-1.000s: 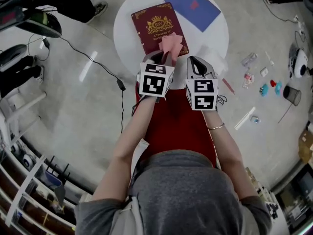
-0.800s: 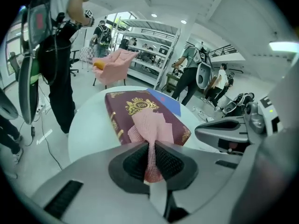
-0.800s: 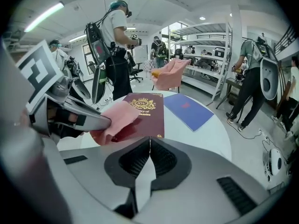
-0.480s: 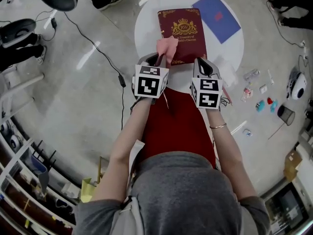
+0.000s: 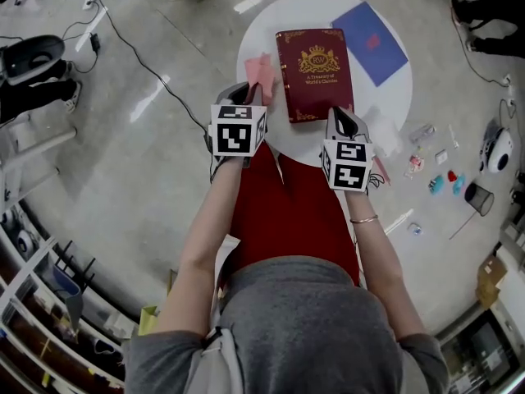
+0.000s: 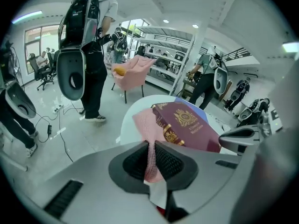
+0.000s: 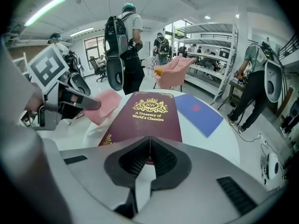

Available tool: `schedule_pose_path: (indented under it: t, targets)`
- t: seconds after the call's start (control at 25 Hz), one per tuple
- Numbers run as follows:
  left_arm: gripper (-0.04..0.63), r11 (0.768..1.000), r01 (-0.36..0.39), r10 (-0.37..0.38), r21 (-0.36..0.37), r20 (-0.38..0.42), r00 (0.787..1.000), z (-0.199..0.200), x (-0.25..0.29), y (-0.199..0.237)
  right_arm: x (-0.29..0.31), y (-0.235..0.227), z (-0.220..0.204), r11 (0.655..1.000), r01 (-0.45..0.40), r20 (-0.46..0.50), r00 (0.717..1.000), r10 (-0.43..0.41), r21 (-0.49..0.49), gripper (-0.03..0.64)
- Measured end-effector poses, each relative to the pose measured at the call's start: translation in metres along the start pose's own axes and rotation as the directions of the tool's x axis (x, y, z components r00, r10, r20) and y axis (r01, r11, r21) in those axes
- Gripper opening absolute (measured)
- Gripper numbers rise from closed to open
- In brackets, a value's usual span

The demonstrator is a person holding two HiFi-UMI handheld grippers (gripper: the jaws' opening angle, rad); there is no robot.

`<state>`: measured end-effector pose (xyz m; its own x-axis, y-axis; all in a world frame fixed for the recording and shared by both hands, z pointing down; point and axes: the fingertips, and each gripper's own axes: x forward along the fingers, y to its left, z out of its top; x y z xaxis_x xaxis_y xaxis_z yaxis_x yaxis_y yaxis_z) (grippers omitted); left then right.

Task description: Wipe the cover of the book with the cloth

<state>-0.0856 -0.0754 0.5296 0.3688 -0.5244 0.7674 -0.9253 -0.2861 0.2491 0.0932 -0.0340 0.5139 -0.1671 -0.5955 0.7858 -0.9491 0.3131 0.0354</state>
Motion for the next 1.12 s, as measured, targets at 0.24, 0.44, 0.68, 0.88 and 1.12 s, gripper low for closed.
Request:
schedule_pose_path:
  t: [0.24, 0.44, 0.68, 0.88, 1.12]
  targets:
    - [0.035, 0.999, -0.013, 0.012, 0.047, 0.019, 1.0, 0.044, 0.025, 0.021, 0.004, -0.01, 0.0, 0.998, 0.038, -0.018, 0.999, -0.038, 0.042, 0.029]
    - [0.035, 0.996, -0.015, 0.014, 0.092, 0.011, 1.0, 0.071, 0.053, 0.026, 0.01, -0.024, 0.004, 0.994, 0.064, -0.034, 0.998, -0.061, 0.089, 0.029]
    - [0.035, 0.991, -0.002, 0.002, 0.134, 0.007, 1.0, 0.091, 0.076, 0.017, 0.021, -0.029, 0.01, 0.993, 0.065, -0.048, 0.997, -0.061, 0.097, 0.029]
    - [0.035, 0.985, 0.026, -0.027, 0.17, 0.005, 1.0, 0.091, 0.082, -0.001, 0.025, -0.028, 0.011, 0.995, 0.048, -0.059, 0.997, -0.043, 0.082, 0.029]
    - [0.035, 0.976, 0.033, -0.032, 0.216, -0.008, 0.999, 0.076, 0.075, -0.02, 0.022, -0.024, 0.007, 0.998, 0.014, -0.058, 0.998, -0.011, 0.063, 0.029]
